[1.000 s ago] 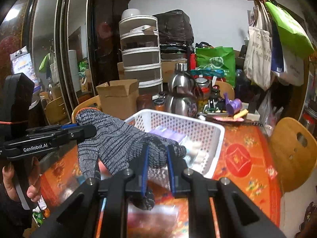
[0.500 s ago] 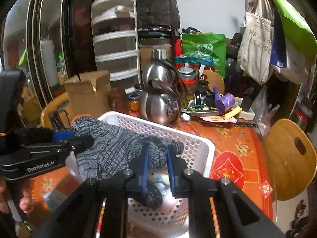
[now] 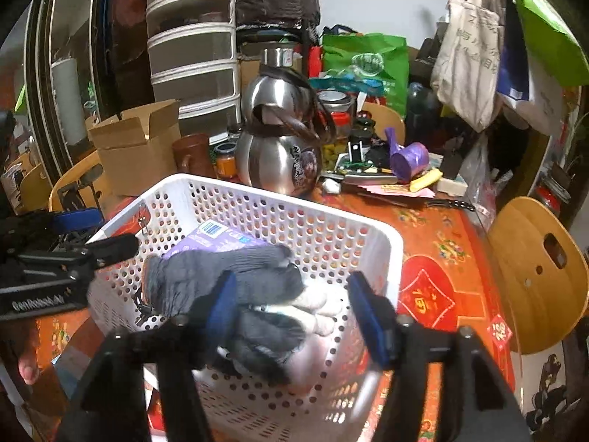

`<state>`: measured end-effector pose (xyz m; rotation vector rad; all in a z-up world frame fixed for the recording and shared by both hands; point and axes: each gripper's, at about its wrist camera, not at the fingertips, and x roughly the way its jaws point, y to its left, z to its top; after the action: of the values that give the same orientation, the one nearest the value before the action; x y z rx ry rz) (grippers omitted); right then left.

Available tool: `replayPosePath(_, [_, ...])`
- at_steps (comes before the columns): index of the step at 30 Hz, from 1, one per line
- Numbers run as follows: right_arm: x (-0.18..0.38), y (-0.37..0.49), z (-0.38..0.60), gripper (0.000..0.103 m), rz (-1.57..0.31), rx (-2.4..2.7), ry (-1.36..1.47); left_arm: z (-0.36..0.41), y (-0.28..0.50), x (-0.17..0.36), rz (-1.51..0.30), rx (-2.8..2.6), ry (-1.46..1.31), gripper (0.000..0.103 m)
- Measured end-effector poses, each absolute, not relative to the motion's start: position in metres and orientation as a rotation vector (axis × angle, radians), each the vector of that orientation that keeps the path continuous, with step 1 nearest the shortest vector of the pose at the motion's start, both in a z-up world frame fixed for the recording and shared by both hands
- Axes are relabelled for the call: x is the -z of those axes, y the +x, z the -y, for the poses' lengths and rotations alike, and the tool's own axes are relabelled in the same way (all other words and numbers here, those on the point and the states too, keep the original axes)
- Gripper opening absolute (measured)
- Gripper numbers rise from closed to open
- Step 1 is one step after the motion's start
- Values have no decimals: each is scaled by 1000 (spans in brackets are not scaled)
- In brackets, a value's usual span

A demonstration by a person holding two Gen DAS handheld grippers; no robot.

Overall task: Organize soft objects
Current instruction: 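Carry the gloves over the white basket and open both tools, then move both tools back toward the blue wipes pack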

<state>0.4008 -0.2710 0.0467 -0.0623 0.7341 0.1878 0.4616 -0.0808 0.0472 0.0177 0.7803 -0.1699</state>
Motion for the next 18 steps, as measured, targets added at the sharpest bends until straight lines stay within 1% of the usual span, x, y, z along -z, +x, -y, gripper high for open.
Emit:
replayPosePath(1, [-46,399,273,71,-734,-189,-54,77,460,-46,-786,162,19,77])
replayPosePath(3, [-45,394,275,76,-740,-193,-41,72,455,-44,-789,165,25,77])
replayPosePath(9, [-34,365,276,77,-764,-212,9,45,420,-38,-830,143,16,77])
replayPosePath(14, [-26,315,272,77,-719,-230,38,11,369,-28,-856,151,-23,77])
replayPosePath(15, [-25,302,269,78,-699,-227,34,3,358,-24,-864,147,-35,77])
replayPosePath(16, [-25,292,266,82,-680,-224,26,-3,350,-21,-870,146,-40,77])
replayPosePath(18, [-22,272,260,84,-674,-253,39,-17,332,-15,-878,153,-61,77])
